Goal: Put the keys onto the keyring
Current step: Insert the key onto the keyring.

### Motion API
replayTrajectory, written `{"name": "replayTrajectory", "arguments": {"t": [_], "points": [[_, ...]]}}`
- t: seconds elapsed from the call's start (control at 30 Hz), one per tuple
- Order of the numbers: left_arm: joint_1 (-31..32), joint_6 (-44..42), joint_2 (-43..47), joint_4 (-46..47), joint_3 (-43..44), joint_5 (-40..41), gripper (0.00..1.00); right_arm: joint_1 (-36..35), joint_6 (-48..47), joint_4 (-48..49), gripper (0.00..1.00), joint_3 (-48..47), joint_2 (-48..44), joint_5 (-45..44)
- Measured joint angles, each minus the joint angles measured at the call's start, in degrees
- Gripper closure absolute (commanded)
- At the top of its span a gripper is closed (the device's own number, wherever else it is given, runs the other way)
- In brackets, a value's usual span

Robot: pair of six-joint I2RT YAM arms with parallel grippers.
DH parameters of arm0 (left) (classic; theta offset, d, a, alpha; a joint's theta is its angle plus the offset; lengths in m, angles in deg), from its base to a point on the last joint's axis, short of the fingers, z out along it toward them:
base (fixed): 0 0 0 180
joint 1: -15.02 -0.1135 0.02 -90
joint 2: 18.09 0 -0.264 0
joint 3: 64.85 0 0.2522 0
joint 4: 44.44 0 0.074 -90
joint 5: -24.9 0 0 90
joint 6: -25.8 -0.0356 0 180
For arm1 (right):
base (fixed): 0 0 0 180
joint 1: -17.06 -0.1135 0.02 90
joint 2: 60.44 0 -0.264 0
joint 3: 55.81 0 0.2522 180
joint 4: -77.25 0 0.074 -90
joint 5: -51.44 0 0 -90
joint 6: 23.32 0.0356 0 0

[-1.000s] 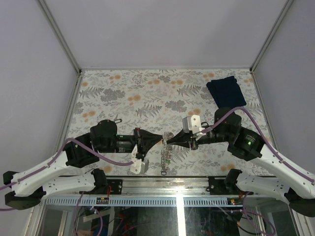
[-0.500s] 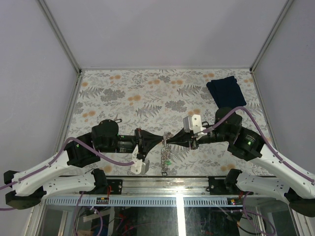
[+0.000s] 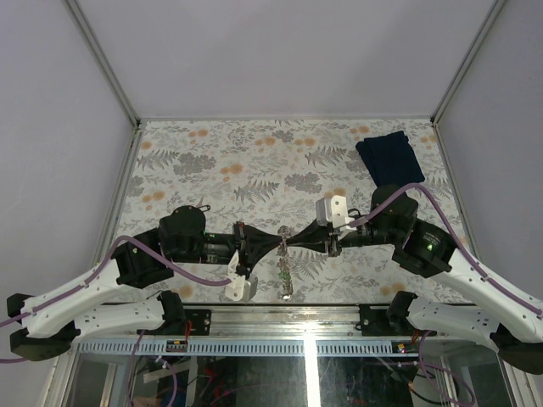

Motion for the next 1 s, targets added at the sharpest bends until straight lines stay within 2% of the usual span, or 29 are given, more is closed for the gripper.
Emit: {"name": "replayTrajectory", "arguments": {"t": [0.67, 1.0], "points": [[0.0, 0.0, -0.1, -0.5, 0.0, -0.6, 1.00, 0.0, 0.7, 2.1, 1.00, 0.0, -1.3, -7.2], [0.0, 0.6, -0.2, 0.1, -0.2, -0.2, 1.00, 0.0, 0.6, 3.1, 1.00, 1.1, -1.9, -7.8]]}}
